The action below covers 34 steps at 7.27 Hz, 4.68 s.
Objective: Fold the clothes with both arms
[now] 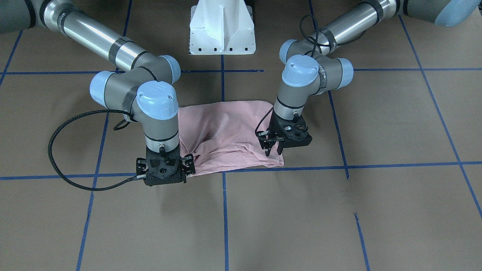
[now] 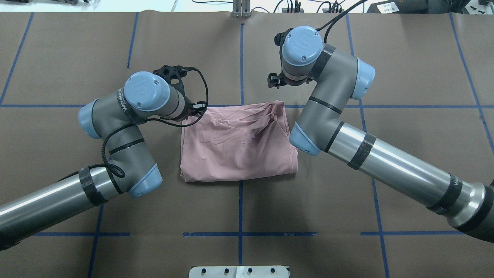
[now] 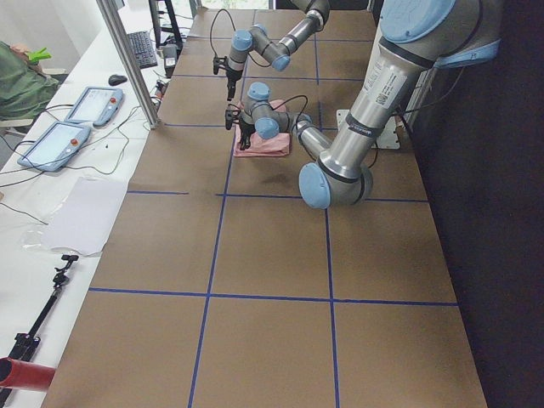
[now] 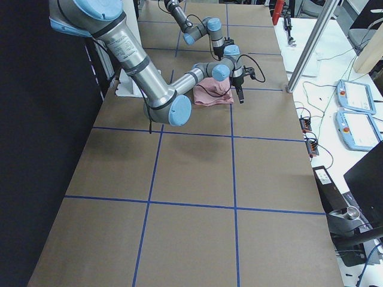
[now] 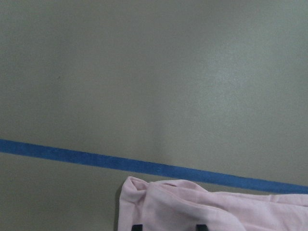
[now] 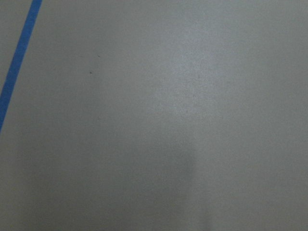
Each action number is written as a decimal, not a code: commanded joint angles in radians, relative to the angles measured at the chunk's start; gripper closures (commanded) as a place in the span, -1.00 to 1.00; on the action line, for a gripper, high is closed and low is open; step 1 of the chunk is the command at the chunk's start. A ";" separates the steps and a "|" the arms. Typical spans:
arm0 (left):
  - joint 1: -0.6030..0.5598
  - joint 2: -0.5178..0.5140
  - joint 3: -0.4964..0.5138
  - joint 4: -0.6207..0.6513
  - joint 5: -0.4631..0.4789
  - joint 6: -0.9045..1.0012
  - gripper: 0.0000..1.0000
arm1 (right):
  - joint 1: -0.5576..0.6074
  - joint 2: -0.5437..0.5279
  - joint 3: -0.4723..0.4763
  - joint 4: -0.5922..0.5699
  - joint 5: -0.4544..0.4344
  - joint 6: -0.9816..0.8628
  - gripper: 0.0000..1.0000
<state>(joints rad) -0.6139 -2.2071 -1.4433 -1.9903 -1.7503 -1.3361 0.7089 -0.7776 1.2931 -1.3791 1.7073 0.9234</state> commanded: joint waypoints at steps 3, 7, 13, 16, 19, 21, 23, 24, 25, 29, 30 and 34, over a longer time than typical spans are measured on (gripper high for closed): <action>0.013 -0.002 0.009 -0.007 0.000 0.002 0.57 | 0.000 -0.005 0.000 0.000 0.000 0.000 -1.00; 0.006 0.007 0.003 -0.010 0.005 0.046 1.00 | 0.000 -0.005 0.000 0.000 0.000 0.000 -1.00; -0.007 0.036 0.003 -0.027 0.005 0.126 0.21 | 0.000 -0.006 0.000 0.003 0.000 0.000 -1.00; -0.003 0.036 0.003 -0.037 0.003 0.123 1.00 | 0.000 -0.008 0.000 0.005 -0.002 -0.002 -1.00; -0.006 0.040 0.001 -0.048 0.003 0.126 1.00 | 0.000 -0.008 0.000 0.005 -0.002 -0.002 -1.00; -0.044 0.059 0.001 -0.067 0.003 0.214 1.00 | 0.000 -0.006 0.000 0.005 -0.002 0.005 -1.00; -0.072 0.107 0.001 -0.123 0.000 0.261 1.00 | -0.031 0.000 0.029 0.003 0.000 0.095 -1.00; -0.072 0.107 0.001 -0.123 -0.001 0.261 1.00 | -0.060 0.000 0.040 0.005 -0.002 0.151 -1.00; -0.072 0.106 0.001 -0.125 -0.002 0.282 -0.95 | -0.084 0.003 0.046 0.012 -0.006 0.204 -0.96; -0.072 0.109 -0.008 -0.125 -0.003 0.279 -1.00 | -0.158 0.011 0.045 0.097 -0.018 0.342 -0.23; -0.072 0.109 -0.011 -0.125 -0.003 0.275 -1.00 | -0.164 0.011 0.045 0.097 -0.020 0.363 -0.01; -0.072 0.113 -0.019 -0.125 -0.002 0.267 -1.00 | -0.167 0.032 0.028 0.087 -0.072 0.428 1.00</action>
<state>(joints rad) -0.6857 -2.0952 -1.4592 -2.1154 -1.7520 -1.0675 0.5415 -0.7527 1.3292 -1.2865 1.6604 1.3414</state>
